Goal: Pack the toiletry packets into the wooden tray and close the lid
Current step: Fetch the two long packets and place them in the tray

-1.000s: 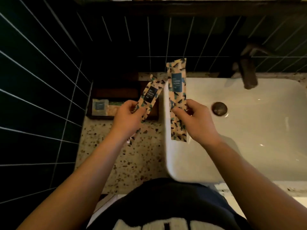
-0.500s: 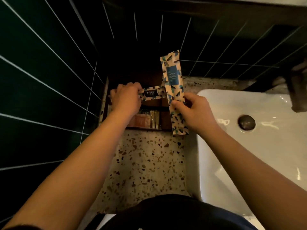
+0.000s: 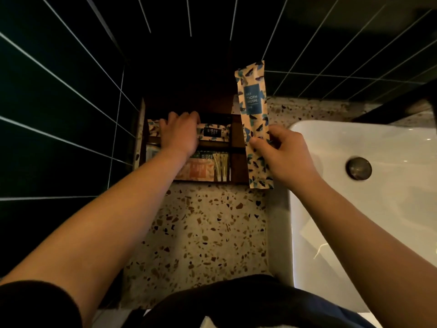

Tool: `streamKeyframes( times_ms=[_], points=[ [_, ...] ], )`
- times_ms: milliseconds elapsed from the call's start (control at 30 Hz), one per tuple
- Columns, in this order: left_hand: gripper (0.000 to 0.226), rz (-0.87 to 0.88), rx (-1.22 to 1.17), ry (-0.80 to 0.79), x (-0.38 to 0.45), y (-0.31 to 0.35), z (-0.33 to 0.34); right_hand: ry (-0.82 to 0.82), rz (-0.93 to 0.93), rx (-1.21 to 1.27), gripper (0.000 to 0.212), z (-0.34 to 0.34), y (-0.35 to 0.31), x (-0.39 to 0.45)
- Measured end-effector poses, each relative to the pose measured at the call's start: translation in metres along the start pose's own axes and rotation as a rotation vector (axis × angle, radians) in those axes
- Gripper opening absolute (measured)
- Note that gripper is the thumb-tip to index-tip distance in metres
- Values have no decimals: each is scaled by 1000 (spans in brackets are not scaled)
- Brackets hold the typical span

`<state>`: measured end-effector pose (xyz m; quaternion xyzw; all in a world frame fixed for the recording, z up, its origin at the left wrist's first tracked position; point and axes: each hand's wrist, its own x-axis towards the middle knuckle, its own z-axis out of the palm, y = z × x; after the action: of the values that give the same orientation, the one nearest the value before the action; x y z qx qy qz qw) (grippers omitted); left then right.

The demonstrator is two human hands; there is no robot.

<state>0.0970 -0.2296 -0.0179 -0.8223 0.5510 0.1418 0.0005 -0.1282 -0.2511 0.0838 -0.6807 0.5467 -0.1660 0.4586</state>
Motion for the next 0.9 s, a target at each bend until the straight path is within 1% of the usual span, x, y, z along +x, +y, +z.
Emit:
streamKeyframes(
  times_ms=[100,167,200,267,333,433,500,700,733,767,833,900],
  points=[
    [49,-10,-68,105,-17,-4,8,-3,-8,-8,6,1,-1,-3],
    [47,-27,-117,193,-30,-2,9,3,-5,-4,6,2,-2,-6],
    [44,-36,-134,196,-35,0,9,4,-3,-1,5,2,-1,-7],
    [42,-69,-127,97,-42,7,8,4,1,1,5,3,-1,-11],
    [48,-111,-111,-41,-44,9,10,2,11,-7,7,4,-1,-13],
    [59,-91,-84,-150,-43,8,16,1,14,-29,8,5,-1,-17],
    [62,-77,-66,-184,-42,6,19,1,17,-27,6,4,-2,-19],
    [61,-61,-99,-182,-40,1,18,-2,16,-33,11,3,-6,-20],
    [60,-62,-120,-161,-40,0,17,-16,13,-36,11,4,-7,-18],
    [58,-66,-151,-109,-43,-1,15,-31,8,-46,12,4,-10,-16],
    [52,-96,-216,76,-55,-5,12,-48,-15,-86,15,5,-17,-7],
    [51,-181,-286,223,-74,-13,12,-61,-39,-129,19,8,-26,5]
  ],
)
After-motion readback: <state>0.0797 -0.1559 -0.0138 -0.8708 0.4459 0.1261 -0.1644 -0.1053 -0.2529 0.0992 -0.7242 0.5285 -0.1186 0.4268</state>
